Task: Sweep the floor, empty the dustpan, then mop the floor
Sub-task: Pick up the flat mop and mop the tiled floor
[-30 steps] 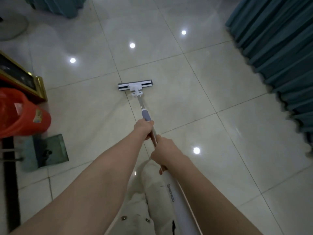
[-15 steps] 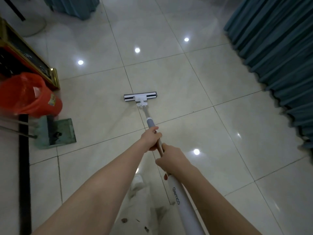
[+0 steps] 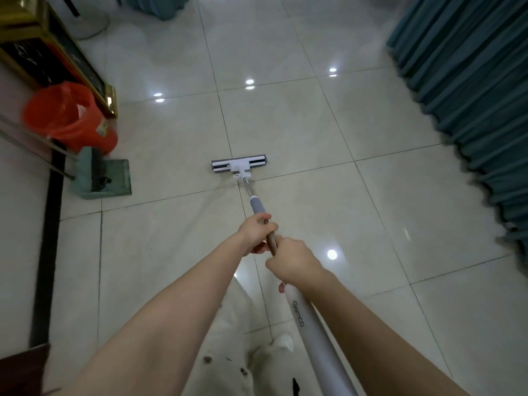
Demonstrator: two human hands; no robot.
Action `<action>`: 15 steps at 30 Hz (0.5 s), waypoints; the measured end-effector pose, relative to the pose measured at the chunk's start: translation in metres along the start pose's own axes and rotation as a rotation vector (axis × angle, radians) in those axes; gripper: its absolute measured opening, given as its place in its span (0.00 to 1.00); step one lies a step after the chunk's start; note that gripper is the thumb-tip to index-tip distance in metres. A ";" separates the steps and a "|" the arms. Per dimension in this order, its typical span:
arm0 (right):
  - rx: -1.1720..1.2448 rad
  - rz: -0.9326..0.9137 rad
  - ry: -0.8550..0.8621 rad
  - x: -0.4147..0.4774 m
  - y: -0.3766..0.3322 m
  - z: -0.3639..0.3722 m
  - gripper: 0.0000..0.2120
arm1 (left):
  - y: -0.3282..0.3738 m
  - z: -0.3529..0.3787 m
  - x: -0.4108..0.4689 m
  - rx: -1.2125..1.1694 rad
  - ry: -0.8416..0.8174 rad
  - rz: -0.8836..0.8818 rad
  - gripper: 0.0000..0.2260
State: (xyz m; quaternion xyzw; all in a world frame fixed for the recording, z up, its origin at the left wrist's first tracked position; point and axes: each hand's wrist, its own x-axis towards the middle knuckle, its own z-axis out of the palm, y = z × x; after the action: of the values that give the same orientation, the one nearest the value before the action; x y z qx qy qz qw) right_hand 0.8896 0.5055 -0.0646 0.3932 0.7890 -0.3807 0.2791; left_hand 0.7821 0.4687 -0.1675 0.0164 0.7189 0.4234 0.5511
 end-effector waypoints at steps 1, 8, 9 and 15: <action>-0.004 -0.004 0.004 -0.011 0.010 0.003 0.15 | -0.008 0.011 -0.011 -0.017 0.011 0.004 0.16; 0.131 -0.061 0.027 -0.079 0.040 0.002 0.09 | -0.035 0.052 -0.077 -0.125 0.087 0.074 0.15; 0.125 -0.083 0.043 -0.086 0.042 -0.001 0.09 | -0.036 0.054 -0.084 -0.134 0.084 0.080 0.15; 0.119 -0.191 0.192 -0.131 0.064 -0.028 0.15 | -0.020 0.069 -0.123 -0.159 0.058 0.155 0.16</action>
State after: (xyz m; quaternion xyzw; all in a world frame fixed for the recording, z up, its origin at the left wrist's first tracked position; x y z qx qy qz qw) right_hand 1.0093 0.5005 0.0237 0.3670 0.8219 -0.4122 0.1410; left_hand 0.8945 0.4362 -0.0870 0.0157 0.6953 0.5206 0.4952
